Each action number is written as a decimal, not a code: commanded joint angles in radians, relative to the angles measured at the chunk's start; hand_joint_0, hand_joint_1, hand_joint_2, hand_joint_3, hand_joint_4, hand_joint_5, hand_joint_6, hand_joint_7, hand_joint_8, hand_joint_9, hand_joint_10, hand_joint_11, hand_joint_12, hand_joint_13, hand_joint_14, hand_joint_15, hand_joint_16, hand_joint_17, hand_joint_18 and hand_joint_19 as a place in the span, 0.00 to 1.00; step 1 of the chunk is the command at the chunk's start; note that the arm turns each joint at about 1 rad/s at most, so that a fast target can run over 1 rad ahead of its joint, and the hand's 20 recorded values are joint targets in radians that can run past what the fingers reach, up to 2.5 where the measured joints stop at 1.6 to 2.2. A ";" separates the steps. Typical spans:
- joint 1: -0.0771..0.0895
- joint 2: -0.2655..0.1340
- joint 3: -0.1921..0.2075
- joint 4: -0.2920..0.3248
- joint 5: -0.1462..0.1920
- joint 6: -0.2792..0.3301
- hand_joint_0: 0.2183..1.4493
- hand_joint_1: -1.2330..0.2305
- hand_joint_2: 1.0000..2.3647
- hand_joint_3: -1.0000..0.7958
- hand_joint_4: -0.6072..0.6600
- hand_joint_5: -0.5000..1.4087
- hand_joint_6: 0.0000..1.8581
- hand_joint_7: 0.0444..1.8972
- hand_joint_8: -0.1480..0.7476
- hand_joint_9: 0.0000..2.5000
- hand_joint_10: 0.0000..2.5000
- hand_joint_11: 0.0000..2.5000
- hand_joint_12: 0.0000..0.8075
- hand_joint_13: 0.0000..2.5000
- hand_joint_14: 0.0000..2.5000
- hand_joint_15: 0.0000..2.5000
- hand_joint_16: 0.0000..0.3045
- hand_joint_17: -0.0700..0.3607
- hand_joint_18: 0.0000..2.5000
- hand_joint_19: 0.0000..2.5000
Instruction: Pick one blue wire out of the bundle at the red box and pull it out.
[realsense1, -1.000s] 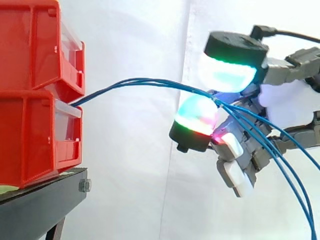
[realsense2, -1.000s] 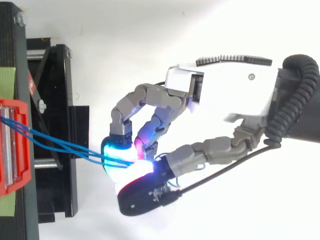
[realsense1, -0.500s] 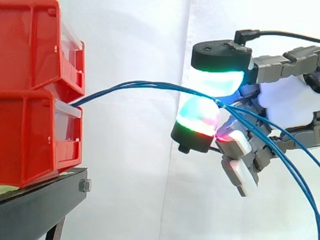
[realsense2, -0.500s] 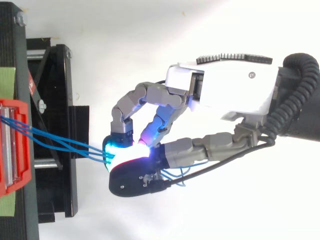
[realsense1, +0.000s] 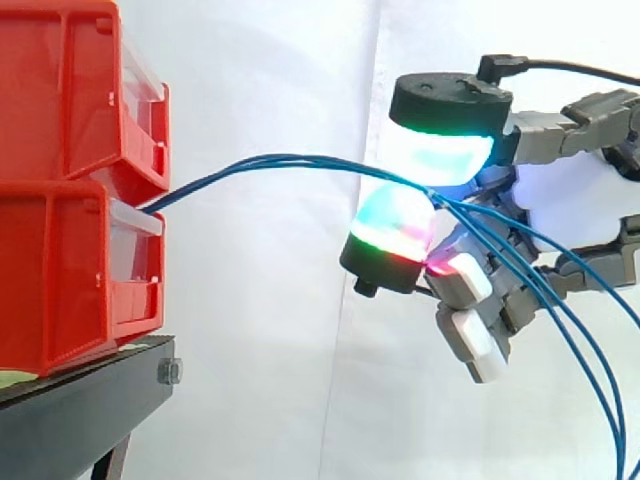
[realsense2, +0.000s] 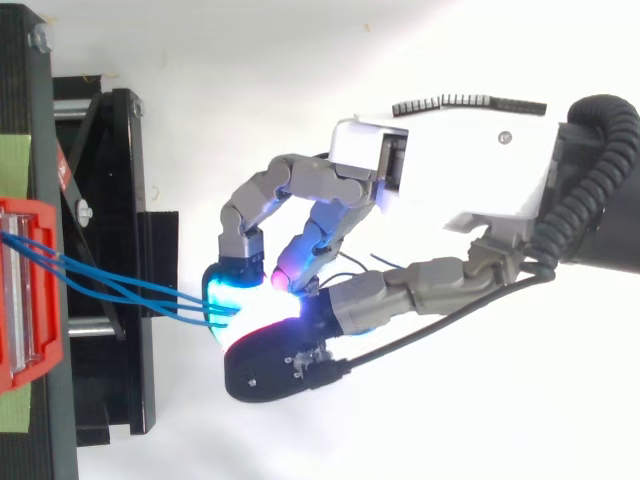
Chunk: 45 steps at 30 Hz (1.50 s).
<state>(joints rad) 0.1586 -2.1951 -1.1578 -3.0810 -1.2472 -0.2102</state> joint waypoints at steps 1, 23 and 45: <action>-0.001 0.000 0.004 -0.012 -0.003 0.000 0.31 0.44 0.00 0.30 0.58 0.16 0.51 0.45 0.56 0.42 0.00 0.33 0.45 0.39 0.01 0.24 0.11 0.34 0.32 0.24; -0.001 0.000 0.004 -0.012 -0.003 0.000 0.34 0.32 0.02 0.47 0.53 0.17 0.51 0.51 0.57 0.44 0.01 0.34 0.46 0.40 0.01 0.25 0.11 0.34 0.34 0.23; -0.002 0.000 0.006 -0.013 0.000 0.002 0.28 0.52 0.01 0.40 0.58 0.17 0.49 0.46 0.58 0.46 0.01 0.33 0.50 0.40 0.01 0.26 0.13 0.37 0.31 0.26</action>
<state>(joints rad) 0.1571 -2.1950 -1.1521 -3.0932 -1.2480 -0.2100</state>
